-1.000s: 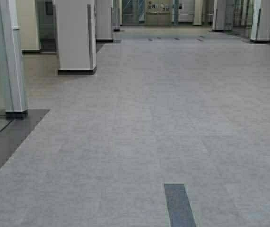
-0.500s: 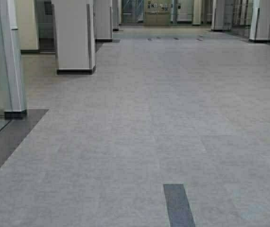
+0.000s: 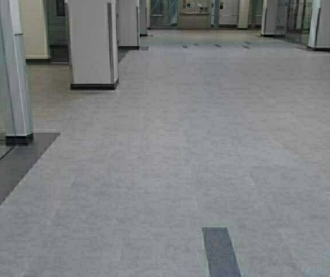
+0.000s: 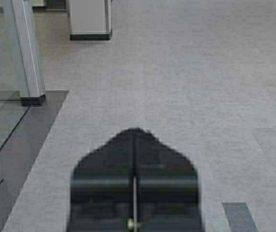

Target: Navigate to elevator, push the call button, then enter the elevator

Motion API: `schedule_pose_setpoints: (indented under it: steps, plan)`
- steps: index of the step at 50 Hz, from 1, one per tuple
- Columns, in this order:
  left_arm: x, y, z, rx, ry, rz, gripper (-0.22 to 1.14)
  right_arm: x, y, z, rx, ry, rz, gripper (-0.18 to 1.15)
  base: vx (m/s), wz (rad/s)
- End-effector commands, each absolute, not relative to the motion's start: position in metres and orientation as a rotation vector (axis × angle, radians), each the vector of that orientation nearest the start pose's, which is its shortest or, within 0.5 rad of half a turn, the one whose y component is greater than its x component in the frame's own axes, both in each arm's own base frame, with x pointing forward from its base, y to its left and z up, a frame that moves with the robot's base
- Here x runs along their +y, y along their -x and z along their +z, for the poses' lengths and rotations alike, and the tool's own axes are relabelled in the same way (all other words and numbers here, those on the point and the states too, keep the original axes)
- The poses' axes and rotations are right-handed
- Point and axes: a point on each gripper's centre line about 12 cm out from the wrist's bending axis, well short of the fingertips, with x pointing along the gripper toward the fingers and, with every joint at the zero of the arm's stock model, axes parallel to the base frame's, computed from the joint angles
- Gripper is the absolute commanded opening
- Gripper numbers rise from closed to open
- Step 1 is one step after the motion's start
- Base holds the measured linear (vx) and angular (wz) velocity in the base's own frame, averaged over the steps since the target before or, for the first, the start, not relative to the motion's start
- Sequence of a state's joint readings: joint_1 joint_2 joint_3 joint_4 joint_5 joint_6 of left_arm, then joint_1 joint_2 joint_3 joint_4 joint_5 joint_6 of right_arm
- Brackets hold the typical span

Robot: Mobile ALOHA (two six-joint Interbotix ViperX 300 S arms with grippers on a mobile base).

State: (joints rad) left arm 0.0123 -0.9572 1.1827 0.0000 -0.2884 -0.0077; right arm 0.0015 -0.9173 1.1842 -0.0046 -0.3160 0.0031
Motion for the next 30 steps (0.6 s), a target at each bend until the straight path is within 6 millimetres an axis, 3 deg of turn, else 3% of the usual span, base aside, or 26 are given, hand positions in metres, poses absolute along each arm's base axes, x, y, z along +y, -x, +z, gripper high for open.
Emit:
schedule_pose_setpoints:
  steps: [1, 30]
  plan:
    - [0.003, -0.202, 0.297, -0.088, 0.009, 0.014, 0.03, 0.001, -0.207, 0.291, -0.074, 0.000, 0.005, 0.05, 0.16, -0.01]
    - [0.003, -0.190, 0.307, -0.169, 0.037, 0.011, 0.03, 0.001, -0.201, 0.302, -0.136, -0.011, 0.005, 0.05, 0.25, -0.06]
